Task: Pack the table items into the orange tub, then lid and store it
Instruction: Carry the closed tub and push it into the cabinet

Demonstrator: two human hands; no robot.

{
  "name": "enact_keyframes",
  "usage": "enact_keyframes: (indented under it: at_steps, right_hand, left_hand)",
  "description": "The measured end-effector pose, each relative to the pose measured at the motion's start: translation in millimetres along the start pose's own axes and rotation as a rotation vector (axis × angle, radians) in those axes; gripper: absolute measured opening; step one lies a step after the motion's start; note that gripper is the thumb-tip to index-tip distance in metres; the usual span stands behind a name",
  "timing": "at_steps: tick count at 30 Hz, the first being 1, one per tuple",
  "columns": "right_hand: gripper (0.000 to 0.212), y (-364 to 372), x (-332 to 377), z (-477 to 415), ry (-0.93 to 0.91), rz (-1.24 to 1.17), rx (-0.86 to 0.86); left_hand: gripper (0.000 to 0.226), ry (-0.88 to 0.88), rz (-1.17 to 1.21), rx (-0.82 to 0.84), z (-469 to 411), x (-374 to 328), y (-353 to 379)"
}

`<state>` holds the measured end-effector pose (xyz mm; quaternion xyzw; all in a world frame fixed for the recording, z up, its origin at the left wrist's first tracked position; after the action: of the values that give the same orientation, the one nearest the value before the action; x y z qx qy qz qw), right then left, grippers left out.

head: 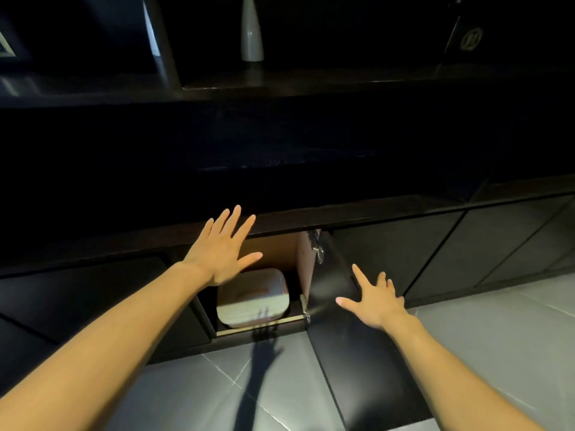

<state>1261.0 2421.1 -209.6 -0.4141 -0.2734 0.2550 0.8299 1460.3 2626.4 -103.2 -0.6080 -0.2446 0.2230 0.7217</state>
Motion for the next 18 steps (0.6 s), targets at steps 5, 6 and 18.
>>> enact_keyframes:
  at_steps: [5,6,18]
  right_hand:
    - [0.097,36,-2,-3,-0.015,-0.090,0.098]
    - [0.100,35,2,-4,-0.019,-0.085,0.088]
    - [0.093,66,126,-9,-0.326,-0.386,0.224]
  left_hand:
    - [0.076,0.028,-0.035,0.037,-18,0,17]
    - [0.076,0.027,-0.042,0.034,-21,3,19]
    - [0.076,-0.113,0.016,0.063,-13,92,33]
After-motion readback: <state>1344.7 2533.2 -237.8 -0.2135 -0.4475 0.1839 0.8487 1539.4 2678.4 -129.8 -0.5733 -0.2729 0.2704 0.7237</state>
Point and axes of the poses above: each hand's wrist, its own z-axis away from the middle knuckle, its own y-axis out of the palm, x = y × z, the point moved 9 cm from there along -z, towards the middle knuckle, and after that the axes turned 5 degrees about x, right-handed, at the moved point
